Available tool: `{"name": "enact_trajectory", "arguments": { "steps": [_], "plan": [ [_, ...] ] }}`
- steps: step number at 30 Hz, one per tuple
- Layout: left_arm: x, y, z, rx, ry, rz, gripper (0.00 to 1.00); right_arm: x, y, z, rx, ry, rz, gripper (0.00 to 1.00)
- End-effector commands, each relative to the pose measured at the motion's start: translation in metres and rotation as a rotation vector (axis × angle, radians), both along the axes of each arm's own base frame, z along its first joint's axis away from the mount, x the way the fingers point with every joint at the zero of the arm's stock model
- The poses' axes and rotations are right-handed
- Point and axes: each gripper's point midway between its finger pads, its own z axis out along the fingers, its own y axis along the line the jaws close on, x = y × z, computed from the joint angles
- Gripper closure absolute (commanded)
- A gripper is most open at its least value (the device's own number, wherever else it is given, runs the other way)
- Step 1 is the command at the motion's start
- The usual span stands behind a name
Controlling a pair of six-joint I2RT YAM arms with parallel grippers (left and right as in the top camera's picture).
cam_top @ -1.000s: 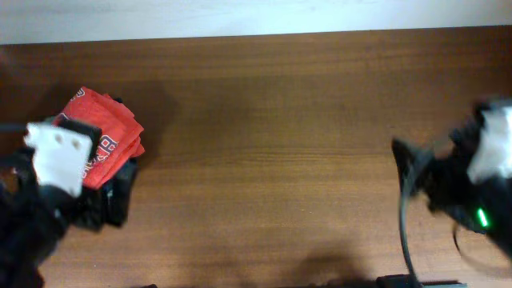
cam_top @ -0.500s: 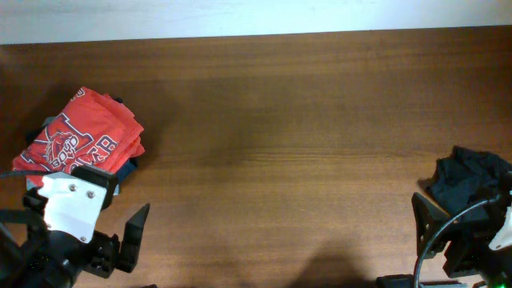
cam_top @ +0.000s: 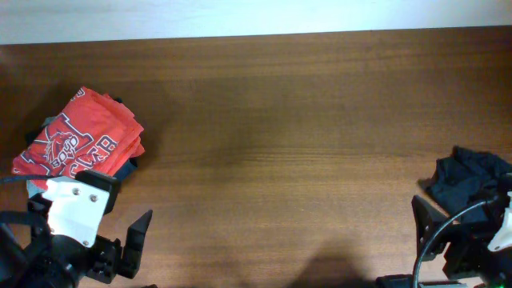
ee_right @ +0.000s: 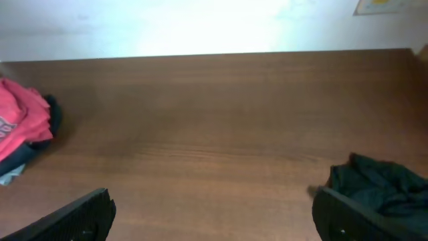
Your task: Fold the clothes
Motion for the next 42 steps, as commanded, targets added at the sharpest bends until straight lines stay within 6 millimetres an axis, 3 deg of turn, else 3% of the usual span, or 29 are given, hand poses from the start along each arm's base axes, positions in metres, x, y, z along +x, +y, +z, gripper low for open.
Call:
{"name": "enact_trajectory", "arguments": {
  "steps": [1, 5, 9, 11, 13, 19, 24, 28, 35, 42],
  "plan": [
    [0.0, -0.002, 0.0, 0.006, -0.003, -0.02, 0.0, 0.0, -0.021, 0.0, -0.066, -0.003, -0.102, 0.01],
    [0.0, -0.002, 0.0, 0.006, -0.003, -0.02, 0.01, 0.002, -0.042, 0.003, -0.127, -0.02, -0.21, 0.01],
    [0.0, -0.002, 0.0, 0.006, -0.003, -0.02, 0.01, 0.024, -0.042, 0.007, -0.162, -0.103, -0.198, 0.01],
    [0.0, -0.002, 0.0, 0.006, -0.003, -0.02, 0.01, 0.036, -0.042, 0.0, -0.165, -0.145, -0.197, 0.01],
    [0.0, -0.002, 0.0, 0.006, -0.003, -0.02, 0.01, 0.046, -0.043, -0.02, -0.162, -0.16, -0.207, 0.01],
    [0.0, -0.002, 0.0, 0.006, -0.003, -0.02, 0.01, 0.063, -0.038, -0.129, -0.117, -0.121, -0.179, 0.01],
    [0.0, -0.002, 0.0, 0.006, -0.003, -0.02, 0.01, 0.067, -0.042, -0.201, -0.042, -0.141, -0.231, 0.01],
    [0.0, -0.002, 0.0, 0.006, -0.003, -0.02, 0.01, 0.07, -0.042, -0.246, 0.005, -0.16, -0.254, 0.01],
    [0.0, -0.002, 0.0, 0.006, -0.003, -0.02, 0.01, 0.088, -0.037, -0.296, 0.024, -0.17, -0.215, 0.01],
    [0.0, -0.002, 0.0, 0.006, -0.003, -0.02, 0.01, 0.092, -0.035, -0.293, 0.028, -0.2, -0.204, 0.01]
  ]
}}
